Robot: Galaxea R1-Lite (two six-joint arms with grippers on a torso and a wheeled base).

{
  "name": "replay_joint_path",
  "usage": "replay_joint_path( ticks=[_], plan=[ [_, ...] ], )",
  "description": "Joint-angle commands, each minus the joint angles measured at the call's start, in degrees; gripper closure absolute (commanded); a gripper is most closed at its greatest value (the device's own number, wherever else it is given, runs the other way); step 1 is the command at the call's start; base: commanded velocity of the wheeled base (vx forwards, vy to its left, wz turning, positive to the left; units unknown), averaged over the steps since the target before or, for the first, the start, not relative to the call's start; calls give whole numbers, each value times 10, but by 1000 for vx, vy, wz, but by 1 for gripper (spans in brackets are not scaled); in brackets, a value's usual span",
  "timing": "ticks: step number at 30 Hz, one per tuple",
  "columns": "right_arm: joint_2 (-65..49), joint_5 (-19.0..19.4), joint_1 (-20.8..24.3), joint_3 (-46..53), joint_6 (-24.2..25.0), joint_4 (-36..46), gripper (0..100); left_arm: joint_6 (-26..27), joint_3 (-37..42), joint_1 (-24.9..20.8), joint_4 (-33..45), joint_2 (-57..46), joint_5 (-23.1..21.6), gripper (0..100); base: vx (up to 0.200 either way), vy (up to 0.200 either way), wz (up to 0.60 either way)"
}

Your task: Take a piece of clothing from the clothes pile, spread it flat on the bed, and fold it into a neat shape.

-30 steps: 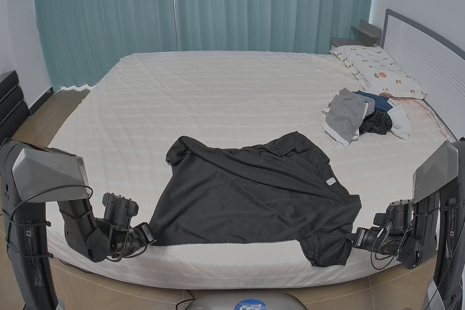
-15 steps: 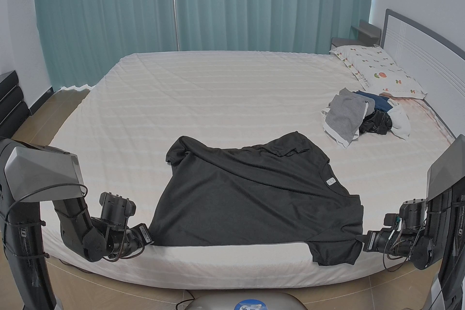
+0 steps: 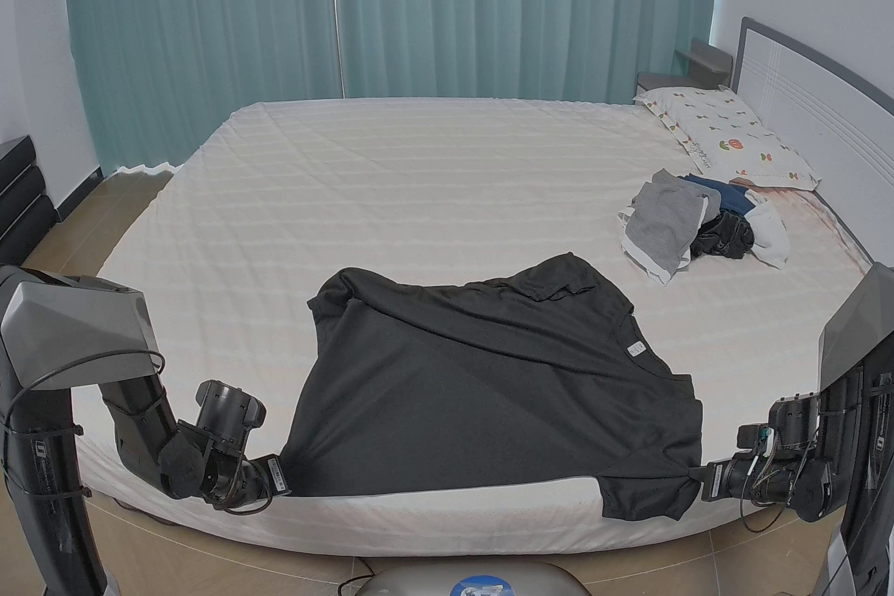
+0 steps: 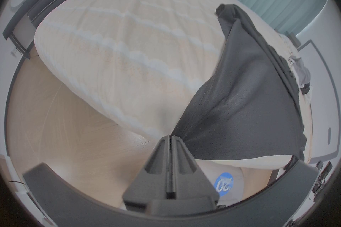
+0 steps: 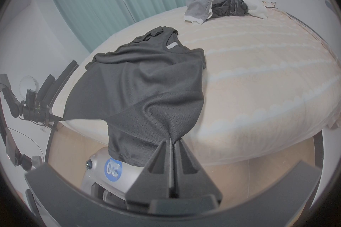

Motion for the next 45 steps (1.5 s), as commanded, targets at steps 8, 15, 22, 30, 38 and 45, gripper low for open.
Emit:
replay_joint_path(
  ticks=[8, 15, 22, 30, 38, 45],
  plan=[
    [30, 0, 1, 5, -4, -5, 0, 3, -4, -3, 7, 0, 0, 0, 0, 0, 0],
    [-16, 2, -9, -14, 31, -5, 0, -6, -17, 4, -4, -8, -7, 0, 0, 0, 0],
    [-40, 2, -16, -56, 91, -5, 0, -29, -24, 12, -35, -36, -7, 0, 0, 0, 0],
    [-26, 1, -20, -96, 160, 4, 0, -29, -25, 12, -87, -32, -7, 0, 0, 0, 0],
    [-29, 2, -21, -110, 189, -3, 0, -44, -29, 33, -89, -37, -46, 0, 0, 100, 0],
    [-40, -1, -27, -125, 219, -5, 0, -47, -33, 33, -89, -32, -48, 0, 0, 171, 0]
  ],
)
